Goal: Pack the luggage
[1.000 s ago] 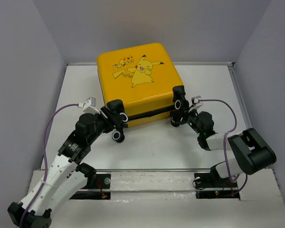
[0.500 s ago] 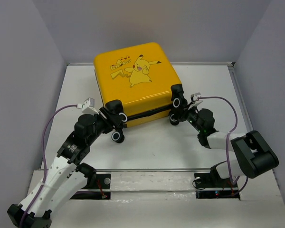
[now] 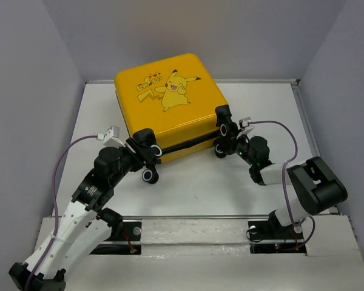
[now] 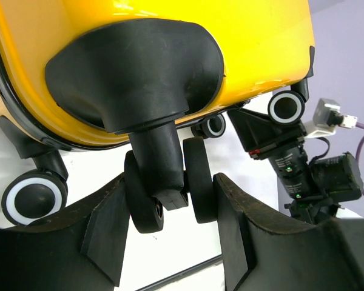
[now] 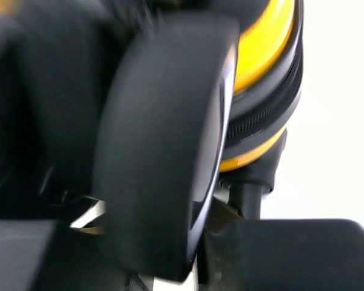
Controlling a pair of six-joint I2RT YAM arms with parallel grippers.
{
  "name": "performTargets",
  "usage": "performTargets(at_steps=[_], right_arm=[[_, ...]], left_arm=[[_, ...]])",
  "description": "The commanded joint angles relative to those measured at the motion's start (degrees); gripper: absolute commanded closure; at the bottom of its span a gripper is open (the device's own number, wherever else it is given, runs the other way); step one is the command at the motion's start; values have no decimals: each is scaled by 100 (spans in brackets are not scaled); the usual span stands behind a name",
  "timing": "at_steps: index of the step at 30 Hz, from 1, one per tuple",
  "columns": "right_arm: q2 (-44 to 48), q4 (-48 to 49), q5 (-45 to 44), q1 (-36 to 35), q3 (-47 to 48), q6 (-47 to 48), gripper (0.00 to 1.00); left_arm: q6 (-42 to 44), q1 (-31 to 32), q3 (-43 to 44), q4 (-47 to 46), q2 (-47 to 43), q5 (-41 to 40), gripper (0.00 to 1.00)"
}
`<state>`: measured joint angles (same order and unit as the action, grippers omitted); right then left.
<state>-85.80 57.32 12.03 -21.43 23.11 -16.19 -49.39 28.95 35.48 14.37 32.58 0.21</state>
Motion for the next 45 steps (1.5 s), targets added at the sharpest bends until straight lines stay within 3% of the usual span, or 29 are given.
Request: performTargets(at_steps=[1,2,4,19,20,23,24,28,31,35,40,44,45], right_arm=[[-314,552,-17,69,413,-236,76],[-341,648,9,69,413,-271,85],[-367,710,18,69,405,-298,91],[-42,868,53,-62,238,-411,93],[-25,930,28,-254,185,-447,93],[-112,720,-937,-1816,228,-105,93],[-234,745,-1479,-2656,385,18,93],[-1007,641,-2187,-4127,1121,54,93],[-1466,-114,-2661,-4799,1792,343,93],[-1125,-11,-3163,-4661,1179,90,93],[7,-1062,-3382,-4116,625,-305,93],[853,-2021,-3093,-2983,282,-745,93],[994,-2310,-3058,-2807,247,-754,88]], left_arm=[[149,49,336,-1903,-507,682,94],[157,49,328,-1903,-498,691,94],[157,49,319,-1912,-472,700,94],[79,49,108,-2174,-410,744,94],[35,49,38,-2271,-375,787,94],[-106,49,29,-2684,-103,998,94],[-124,49,46,-2781,45,1025,94],[-106,49,239,-3071,380,1130,94],[-71,49,327,-3072,425,1131,94],[52,49,275,-2861,223,981,94],[201,41,266,-2642,12,815,94],[315,41,266,-2483,-120,709,94],[324,41,257,-2466,-164,709,94]])
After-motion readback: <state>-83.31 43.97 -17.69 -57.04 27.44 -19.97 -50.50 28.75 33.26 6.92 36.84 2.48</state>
